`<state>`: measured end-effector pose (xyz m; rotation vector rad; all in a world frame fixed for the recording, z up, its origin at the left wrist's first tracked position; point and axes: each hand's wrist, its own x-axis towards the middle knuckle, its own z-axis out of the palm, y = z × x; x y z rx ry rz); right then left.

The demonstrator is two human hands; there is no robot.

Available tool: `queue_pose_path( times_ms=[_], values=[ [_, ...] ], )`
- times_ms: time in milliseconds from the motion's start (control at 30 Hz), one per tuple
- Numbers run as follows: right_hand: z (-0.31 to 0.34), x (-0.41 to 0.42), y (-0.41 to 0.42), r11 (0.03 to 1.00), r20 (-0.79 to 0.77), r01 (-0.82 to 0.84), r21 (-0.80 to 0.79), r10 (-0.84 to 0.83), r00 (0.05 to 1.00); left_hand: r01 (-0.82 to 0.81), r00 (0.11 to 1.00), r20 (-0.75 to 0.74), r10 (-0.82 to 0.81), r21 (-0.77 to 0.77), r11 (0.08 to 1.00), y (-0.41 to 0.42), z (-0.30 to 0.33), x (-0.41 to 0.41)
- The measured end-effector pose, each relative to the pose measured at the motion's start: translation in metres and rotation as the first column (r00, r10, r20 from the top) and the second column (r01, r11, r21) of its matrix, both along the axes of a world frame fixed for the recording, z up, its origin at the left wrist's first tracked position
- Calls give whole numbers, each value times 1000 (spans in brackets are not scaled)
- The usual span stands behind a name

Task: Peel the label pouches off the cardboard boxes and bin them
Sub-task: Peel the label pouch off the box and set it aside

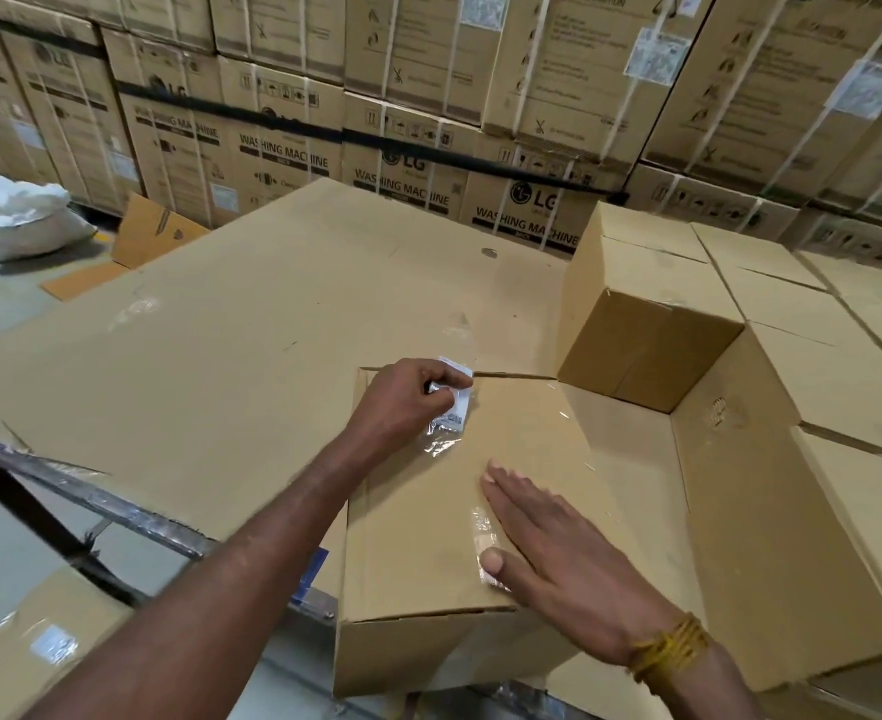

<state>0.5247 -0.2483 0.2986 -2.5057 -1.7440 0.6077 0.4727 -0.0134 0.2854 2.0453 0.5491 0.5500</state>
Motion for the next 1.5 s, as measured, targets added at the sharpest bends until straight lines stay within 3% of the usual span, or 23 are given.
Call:
queue_pose_path(
  times_ms=[233,400,500,533,600,667,700,733,800,867,933,1000,1133,1200,1300,1400,1500],
  values=[
    [-11,25,43,977,51,196,84,-200,978,-14,1000,-13,14,3,1000,-1,0,3],
    [-5,-7,21,997,-14,0,71,1,1000,-25,1000,-17,25,-20,999,-1,-2,2],
    [-2,23,16,997,-21,-53,55,54,998,-28,1000,-12,28,4,1000,-5,2,1],
    [-4,40,18,998,19,-8,61,6,1000,-31,999,-8,31,2,1000,-6,3,1],
    [-5,77,25,968,123,245,61,-250,960,-40,999,-4,40,-16,999,-6,3,1],
    [2,101,30,848,149,528,46,-529,836,-51,999,-5,51,-44,998,-6,2,1],
    [5,102,31,813,126,579,63,-582,803,-53,999,-6,53,-48,997,-6,2,0],
    [7,95,33,822,99,558,115,-568,817,-51,999,-9,51,-43,998,-6,3,0],
    [10,62,35,899,31,365,241,-384,923,-47,999,-8,47,-25,999,-7,3,0],
    [7,28,35,969,-25,122,213,-120,992,-50,999,-7,50,7,999,-6,3,0],
    [-5,20,35,990,25,-19,139,15,1000,-51,999,-10,52,28,998,-7,3,-1],
    [-12,42,37,990,81,25,136,-36,996,-55,998,-9,56,38,998,-9,4,-2],
    [-11,90,43,921,129,375,106,-386,913,-73,997,-8,73,47,996,-12,5,-3],
    [-8,89,44,889,120,439,132,-454,883,-71,997,-2,71,38,997,-12,5,-3],
    [-6,44,38,943,28,259,209,-270,962,-65,998,11,64,45,997,-14,6,-5],
    [-13,10,32,986,38,40,160,-47,998,-62,998,7,62,46,997,-17,8,-5],
    [-15,34,35,980,63,94,177,-107,992,-75,997,-3,75,49,996,-18,8,-4]
  ],
)
